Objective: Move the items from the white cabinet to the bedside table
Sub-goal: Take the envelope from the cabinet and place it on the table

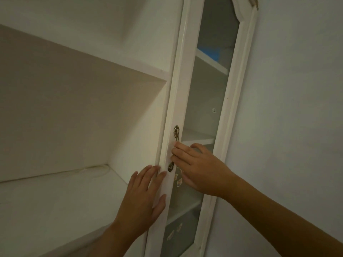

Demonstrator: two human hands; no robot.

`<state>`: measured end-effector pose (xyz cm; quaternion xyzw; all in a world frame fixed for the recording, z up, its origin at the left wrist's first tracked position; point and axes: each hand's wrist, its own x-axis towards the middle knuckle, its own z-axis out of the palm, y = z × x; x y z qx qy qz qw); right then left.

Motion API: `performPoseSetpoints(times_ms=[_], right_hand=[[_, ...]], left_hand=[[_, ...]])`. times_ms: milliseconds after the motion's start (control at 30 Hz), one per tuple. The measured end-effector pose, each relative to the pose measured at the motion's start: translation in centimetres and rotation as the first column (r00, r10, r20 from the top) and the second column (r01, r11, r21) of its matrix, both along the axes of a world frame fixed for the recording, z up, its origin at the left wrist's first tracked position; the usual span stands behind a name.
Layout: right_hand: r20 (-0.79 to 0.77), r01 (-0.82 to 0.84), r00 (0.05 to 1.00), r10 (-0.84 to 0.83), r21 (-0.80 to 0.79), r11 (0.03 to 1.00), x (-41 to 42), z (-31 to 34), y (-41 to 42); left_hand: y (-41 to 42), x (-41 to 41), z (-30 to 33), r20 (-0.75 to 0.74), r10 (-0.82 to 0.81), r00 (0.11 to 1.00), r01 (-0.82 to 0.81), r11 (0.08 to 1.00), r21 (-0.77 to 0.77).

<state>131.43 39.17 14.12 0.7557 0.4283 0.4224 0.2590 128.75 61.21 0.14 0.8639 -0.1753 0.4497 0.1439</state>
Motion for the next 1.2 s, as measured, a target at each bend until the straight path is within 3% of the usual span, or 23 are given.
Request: performPoseSetpoints(times_ms=[800, 1200], right_hand=[[0.058, -0.159, 0.986, 0.157, 0.018, 0.987, 1.8, -0.3, -0.4], [0.032, -0.186, 0.982, 0.184, 0.078, 0.980, -1.6, -1.3, -6.8]], left_hand=[[1.6, 0.8, 0.6, 0.042, 0.030, 0.999, -0.033, 0.996, 0.079], [-3.5, -1.2, 1.1, 0.181, -0.187, 0.966, 0.163, 0.977, 0.140]])
